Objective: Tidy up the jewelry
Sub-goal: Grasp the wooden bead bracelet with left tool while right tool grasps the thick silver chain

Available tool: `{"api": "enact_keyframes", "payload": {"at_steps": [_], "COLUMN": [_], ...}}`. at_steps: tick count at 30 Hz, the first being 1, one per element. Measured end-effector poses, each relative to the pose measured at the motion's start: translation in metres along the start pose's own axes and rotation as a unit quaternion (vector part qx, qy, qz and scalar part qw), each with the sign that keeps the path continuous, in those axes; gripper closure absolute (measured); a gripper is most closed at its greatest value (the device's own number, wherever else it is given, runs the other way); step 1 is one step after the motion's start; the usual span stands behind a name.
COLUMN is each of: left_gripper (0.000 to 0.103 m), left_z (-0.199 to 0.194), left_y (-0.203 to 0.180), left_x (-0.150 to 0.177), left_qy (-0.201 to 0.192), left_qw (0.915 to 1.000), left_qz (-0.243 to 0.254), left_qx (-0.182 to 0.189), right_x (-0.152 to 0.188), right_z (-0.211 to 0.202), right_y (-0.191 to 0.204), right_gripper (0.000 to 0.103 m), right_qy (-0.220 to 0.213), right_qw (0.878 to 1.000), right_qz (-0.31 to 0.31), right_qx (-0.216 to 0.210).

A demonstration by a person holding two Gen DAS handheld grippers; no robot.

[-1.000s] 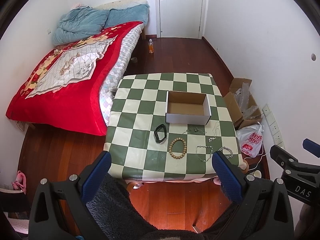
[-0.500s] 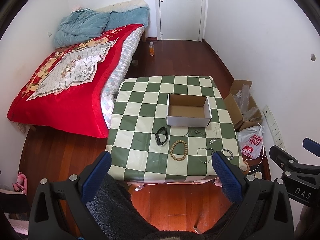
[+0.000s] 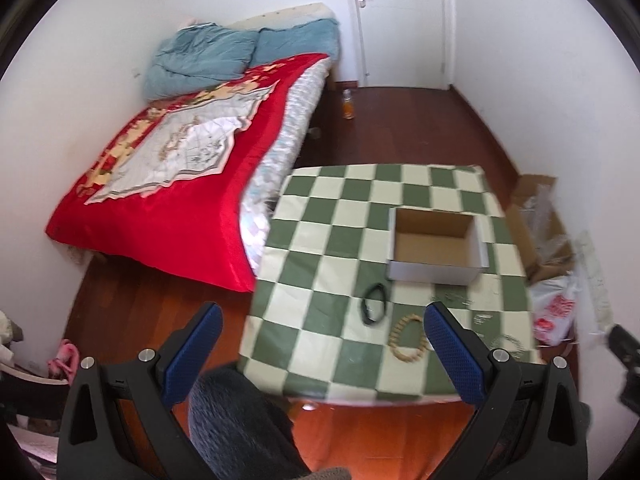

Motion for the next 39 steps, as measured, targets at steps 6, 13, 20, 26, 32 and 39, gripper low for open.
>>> {"api": "enact_keyframes", "payload": {"at_steps": [6,13,20,26,32,39], "left_gripper": [0.000,0.001,0.001,0.001,0.001,0.014], "left_z": [0.083,0.177,0.240,0.263,0.277,0.279], "left_y": [-0.026,-0.060,-0.081,-0.090,-0.089,-0.086], "left_x": [-0.001,0.028,0.056,0.064,0.065,0.067], "left_qy": [0.065,0.161,0.228,0.247,0.263,0.279], "left_qw": [0.9970,0.9845,0.9697,0.9652,0.9623,0.9584], "left_qz": [0.038,0.067,0.084,0.085,0.067,0.049], "left_qx": [-0.017,-0.020,-0.027,-0.018,0.005,0.040], "right_x": [-0.019,-0.012,0.020,0.031,0.026,0.025], "right_z": [0.069,0.194,0.296,0.328,0.333,0.336], "right_y": [-0.019,-0.036,-0.043,-0.052,-0.052,-0.050], "right_gripper": [0.000,0.004,0.017,0.029,0.036,0.055], "right_qy": [0.035,0.119,0.206,0.227,0.216,0.210], "right_qw": [0.999,0.990,0.974,0.967,0.970,0.972], "right_qz": [0.029,0.045,0.065,0.082,0.089,0.100], "right_qx": [0.029,0.055,0.072,0.080,0.069,0.038]}}
Point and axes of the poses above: each gripper's, at about its wrist camera, not at the fingertips, and z roughly the way its jaws point, y to its left, x to its underside, the point moved 1 cm from there along z, roughly the way its jaws point, and after that the axes turned 5 degrees about y, right-handed, at the moved point
